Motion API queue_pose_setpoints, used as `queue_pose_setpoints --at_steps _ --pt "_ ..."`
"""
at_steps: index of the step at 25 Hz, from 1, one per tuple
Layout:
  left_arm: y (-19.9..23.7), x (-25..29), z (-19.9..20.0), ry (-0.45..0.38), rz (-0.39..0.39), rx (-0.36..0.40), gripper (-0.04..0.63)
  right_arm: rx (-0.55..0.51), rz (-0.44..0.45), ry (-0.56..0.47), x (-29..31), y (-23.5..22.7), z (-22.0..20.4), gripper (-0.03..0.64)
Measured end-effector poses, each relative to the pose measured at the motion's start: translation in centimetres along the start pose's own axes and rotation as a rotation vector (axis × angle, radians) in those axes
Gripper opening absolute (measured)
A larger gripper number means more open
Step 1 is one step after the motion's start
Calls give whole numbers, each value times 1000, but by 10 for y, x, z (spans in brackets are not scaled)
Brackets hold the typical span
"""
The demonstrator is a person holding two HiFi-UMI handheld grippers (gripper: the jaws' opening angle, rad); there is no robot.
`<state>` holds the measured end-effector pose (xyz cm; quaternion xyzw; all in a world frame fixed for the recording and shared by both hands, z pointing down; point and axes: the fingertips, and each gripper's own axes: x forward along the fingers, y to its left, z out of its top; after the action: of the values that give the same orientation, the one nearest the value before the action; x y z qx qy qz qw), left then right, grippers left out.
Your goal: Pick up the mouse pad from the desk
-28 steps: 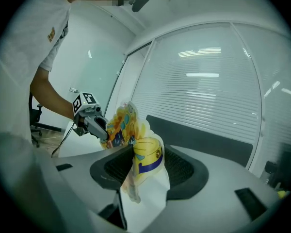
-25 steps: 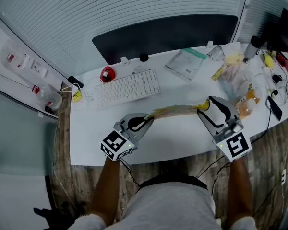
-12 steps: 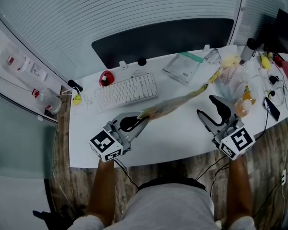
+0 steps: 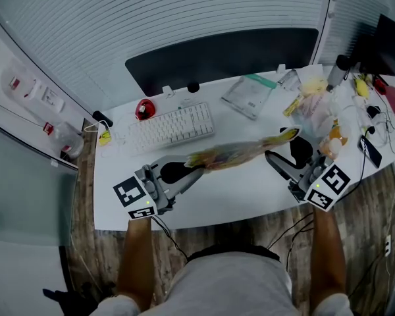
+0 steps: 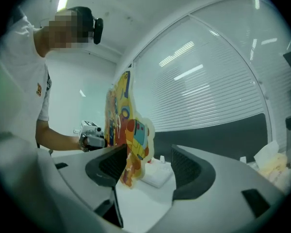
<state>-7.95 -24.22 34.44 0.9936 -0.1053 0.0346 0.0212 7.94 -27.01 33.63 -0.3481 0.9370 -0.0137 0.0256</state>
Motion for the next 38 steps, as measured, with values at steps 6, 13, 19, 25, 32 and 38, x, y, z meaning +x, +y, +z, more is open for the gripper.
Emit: queue_pose_setpoints --at_steps 6,13,19,25,32,38 --pt "-3 5 6 -22 -34 -42 21 28 76 -49 3 12 14 208" --pt "5 16 9 -22 59 -71 21 -11 45 -65 -2 16 20 66" --pt "19 23 10 -22 275 -74 21 -66 -55 -54 -5 18 21 35" --pt "24 27 10 -59 430 -56 21 -118 -173 -30 -5 20 17 26" --pt "20 35 10 -52 461 -22 21 -115 -293 -10 -8 10 15 25" --pt "20 40 12 -34 485 0 21 -156 -333 18 -8 5 17 25"
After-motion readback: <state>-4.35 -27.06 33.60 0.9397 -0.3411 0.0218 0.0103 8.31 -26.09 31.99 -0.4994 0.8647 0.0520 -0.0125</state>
